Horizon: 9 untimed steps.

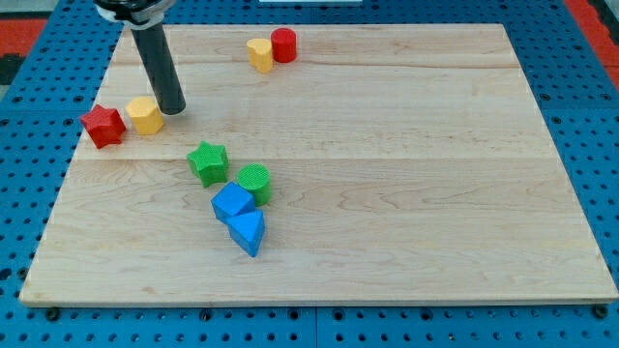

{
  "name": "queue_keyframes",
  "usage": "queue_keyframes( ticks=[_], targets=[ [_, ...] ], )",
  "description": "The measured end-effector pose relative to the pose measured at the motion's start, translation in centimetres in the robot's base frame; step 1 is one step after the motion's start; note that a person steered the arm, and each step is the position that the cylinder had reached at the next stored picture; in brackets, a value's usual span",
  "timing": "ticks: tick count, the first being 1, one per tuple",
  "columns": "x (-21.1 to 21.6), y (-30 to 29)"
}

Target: Move the green star into the hexagon

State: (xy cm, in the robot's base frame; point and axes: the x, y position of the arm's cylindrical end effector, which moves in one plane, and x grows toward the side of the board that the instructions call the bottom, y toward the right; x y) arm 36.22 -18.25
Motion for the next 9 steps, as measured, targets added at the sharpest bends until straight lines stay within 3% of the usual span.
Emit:
queue_keyframes(
  ticks=[1,3,4,5,7,9],
  targets=[
    [3.5,5.0],
    [16.0,25.8],
    [23.5,24.3],
    [25.0,18.8],
    [23.2,11.4],
    [20.7,11.2]
  ],
)
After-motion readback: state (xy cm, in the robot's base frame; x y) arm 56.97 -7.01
